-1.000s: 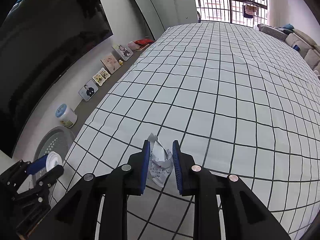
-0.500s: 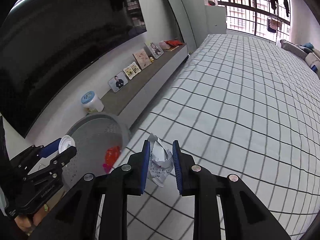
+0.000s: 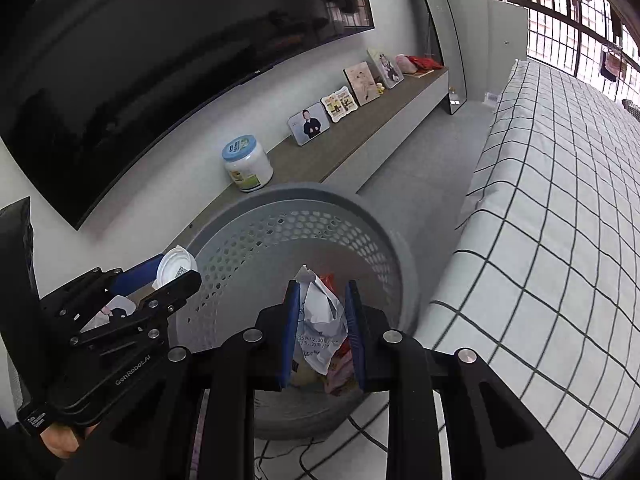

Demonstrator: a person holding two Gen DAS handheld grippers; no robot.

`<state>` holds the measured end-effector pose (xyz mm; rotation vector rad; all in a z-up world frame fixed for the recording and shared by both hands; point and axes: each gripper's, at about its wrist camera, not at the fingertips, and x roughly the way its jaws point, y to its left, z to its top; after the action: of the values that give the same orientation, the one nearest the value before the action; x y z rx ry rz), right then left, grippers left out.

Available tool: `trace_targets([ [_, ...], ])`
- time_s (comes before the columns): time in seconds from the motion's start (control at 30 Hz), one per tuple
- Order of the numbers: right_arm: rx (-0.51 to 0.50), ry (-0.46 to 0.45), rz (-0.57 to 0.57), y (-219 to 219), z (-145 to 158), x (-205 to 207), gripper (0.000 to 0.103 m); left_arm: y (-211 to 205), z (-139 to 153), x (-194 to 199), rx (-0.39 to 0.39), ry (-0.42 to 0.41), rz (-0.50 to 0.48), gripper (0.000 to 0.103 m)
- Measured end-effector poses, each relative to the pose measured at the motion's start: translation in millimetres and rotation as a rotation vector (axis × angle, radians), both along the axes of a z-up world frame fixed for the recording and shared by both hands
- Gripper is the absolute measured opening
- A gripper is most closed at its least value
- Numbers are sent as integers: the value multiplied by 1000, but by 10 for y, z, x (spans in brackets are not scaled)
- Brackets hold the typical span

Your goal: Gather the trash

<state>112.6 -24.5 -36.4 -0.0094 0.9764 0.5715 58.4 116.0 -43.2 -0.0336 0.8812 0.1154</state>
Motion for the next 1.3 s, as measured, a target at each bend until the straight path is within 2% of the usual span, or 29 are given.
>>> trace_targets([
  [0.2,7,17,-4,70,-191,67,23,26,-109,43,1,23,-7,40],
  [0.47,-1,-7,13,90,-214,-13,24,24,-145,33,6,35,10,40],
  [0.5,-1,-14,12,86,-208,-27,25,24,-143,30,8,36,15,45],
  [0.57,0,-28,7,68,-195,-50,29,27,-116,15,11,27,25,63],
  [0.73,4,-41,6,11,-169,-85,38,55,-59,-37,16,14,49,65],
  [0.97,-20,-59,13,33,-169,-133,41,91,-28,-93,24,10,87,72],
  [1.07,-29,-64,6,26,-175,-141,42,85,-18,-121,27,5,101,79],
  [1.3,-33,-72,-8,20,-192,-151,45,113,7,-177,38,3,129,83],
])
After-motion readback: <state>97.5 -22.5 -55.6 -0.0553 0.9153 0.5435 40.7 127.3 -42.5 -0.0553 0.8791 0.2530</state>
